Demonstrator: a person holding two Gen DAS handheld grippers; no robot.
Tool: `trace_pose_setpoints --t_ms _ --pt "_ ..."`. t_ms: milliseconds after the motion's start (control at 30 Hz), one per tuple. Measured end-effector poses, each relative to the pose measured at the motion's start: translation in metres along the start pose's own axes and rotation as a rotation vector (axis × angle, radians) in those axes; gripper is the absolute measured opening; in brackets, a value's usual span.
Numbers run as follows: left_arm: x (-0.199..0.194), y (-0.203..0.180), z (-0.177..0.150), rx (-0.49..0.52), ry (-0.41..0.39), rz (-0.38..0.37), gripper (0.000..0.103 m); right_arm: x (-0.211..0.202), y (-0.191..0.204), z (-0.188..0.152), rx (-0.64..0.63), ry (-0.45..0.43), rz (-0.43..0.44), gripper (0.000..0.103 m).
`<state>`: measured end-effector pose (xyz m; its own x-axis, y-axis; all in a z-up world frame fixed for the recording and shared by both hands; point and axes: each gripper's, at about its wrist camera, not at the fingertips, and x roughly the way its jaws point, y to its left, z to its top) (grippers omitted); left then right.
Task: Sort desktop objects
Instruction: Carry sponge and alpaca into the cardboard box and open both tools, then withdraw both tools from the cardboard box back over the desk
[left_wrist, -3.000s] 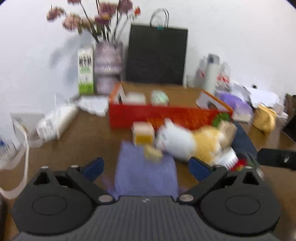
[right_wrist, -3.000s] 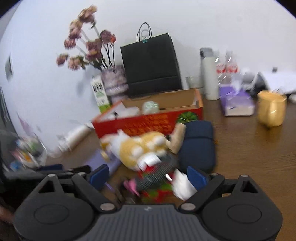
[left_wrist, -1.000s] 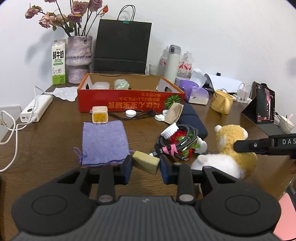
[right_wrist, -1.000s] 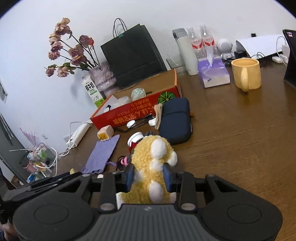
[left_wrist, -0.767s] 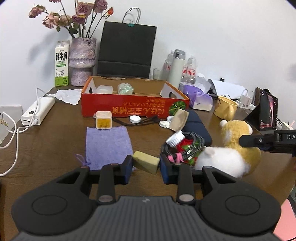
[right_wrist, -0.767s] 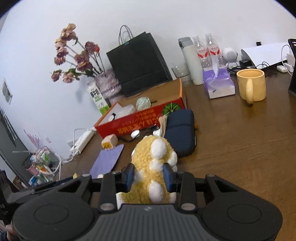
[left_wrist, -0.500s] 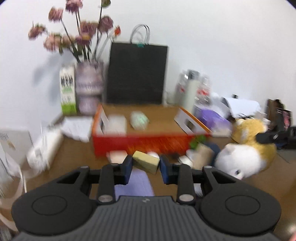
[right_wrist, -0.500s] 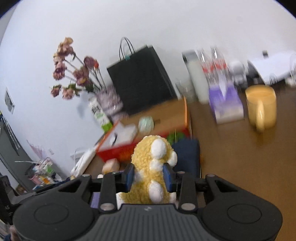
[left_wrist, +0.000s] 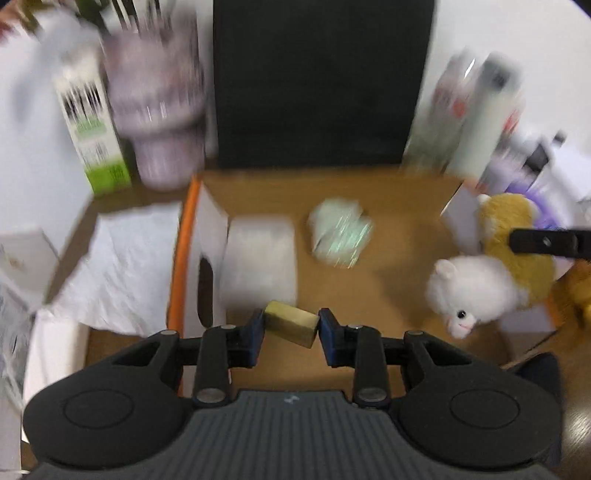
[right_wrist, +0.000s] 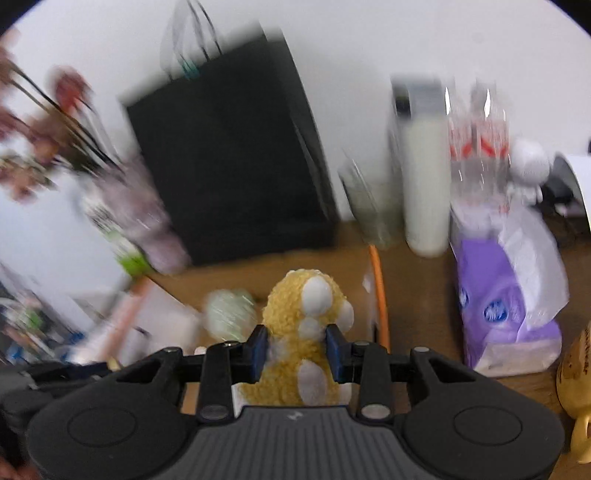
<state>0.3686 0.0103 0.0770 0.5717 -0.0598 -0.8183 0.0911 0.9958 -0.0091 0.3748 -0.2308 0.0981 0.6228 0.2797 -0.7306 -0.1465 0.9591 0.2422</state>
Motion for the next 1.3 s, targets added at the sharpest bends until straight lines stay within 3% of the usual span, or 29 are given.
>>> trace_pose_setpoints --t_ms 100,133,200,333,400,467,533,633,733,833,1033,1200,1300 --pt "0.026 -0.004 -0.002 0.061 0.079 0.062 0.032 0.027 0.005 -0.012 -0.055 0.089 -0.077 0.035" --pt "0.032 -0.004 -0.003 0.069 0.104 0.071 0.033 0.032 0.007 -0.014 -0.078 0.096 -0.117 0.026" --pt "0.041 -0.001 -0.006 0.048 0.153 0.063 0.033 0.037 0.004 -0.017 -0.101 0.095 -0.129 0.03" --pt "0.036 0.007 -0.002 0.002 0.166 0.031 0.035 0.041 0.011 -0.008 -0.127 0.148 -0.144 0.036" --pt "0.025 0.011 0.009 -0.019 0.14 0.023 0.051 0.037 0.013 0.0 -0.122 0.17 -0.168 0.042" --pt "0.013 0.012 0.023 -0.026 0.111 0.02 0.066 0.025 0.018 0.01 -0.12 0.133 -0.174 0.061" --pt "0.0 0.015 0.03 -0.046 0.098 0.001 0.071 0.011 0.024 0.014 -0.126 0.093 -0.16 0.07" --pt "-0.024 0.019 0.025 -0.071 0.032 0.0 0.084 -0.012 0.032 0.008 -0.146 0.061 -0.1 0.076" --pt "-0.059 0.015 -0.006 -0.082 -0.115 0.052 0.102 -0.039 0.034 -0.013 -0.155 0.008 -0.033 0.08" --pt "-0.089 0.008 -0.053 -0.099 -0.243 0.102 0.103 -0.073 0.023 -0.056 -0.144 -0.117 0.045 0.086" --pt "-0.127 -0.017 -0.154 -0.105 -0.317 0.018 0.103 -0.126 0.009 -0.149 -0.078 -0.203 0.072 0.087" --pt "-0.142 -0.05 -0.229 0.052 -0.369 0.102 0.103 -0.169 0.001 -0.215 -0.039 -0.321 0.08 0.089" --pt "-0.153 -0.055 -0.263 0.067 -0.419 0.095 0.103 -0.183 0.005 -0.247 -0.071 -0.35 0.043 0.092"
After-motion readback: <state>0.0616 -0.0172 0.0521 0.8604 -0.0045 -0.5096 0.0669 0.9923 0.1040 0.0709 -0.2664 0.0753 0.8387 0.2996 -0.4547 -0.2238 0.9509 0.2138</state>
